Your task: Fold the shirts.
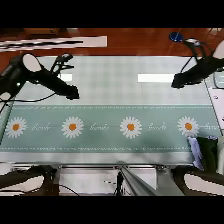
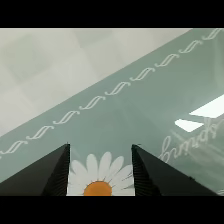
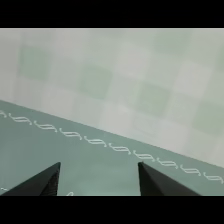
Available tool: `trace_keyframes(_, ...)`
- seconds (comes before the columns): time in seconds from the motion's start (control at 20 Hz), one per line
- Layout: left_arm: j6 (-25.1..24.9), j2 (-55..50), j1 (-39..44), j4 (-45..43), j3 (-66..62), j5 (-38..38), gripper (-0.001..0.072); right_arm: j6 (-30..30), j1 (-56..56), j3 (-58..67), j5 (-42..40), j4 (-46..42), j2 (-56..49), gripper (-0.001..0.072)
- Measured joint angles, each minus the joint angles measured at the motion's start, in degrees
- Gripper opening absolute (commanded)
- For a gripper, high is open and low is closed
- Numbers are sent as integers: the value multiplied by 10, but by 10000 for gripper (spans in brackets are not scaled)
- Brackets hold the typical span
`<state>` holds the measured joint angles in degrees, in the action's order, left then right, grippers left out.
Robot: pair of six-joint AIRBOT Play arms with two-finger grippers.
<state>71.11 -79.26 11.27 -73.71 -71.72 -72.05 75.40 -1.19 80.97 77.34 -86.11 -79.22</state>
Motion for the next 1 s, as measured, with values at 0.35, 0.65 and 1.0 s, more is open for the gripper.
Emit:
trace_keyframes(0.35, 108, 77, 74, -132, -9, 104, 452, 69, -85, -100, -132, -38, 84, 479)
trace_keyframes(0.65, 157, 92, 82, -183, 38, 184, 419, 104, -94, -205, -258, -43, 137, 479)
trace_keyframes(1.0, 179, 68, 84, -200, 62, 227, 720, 112, -95, -224, -327, -45, 143, 607)
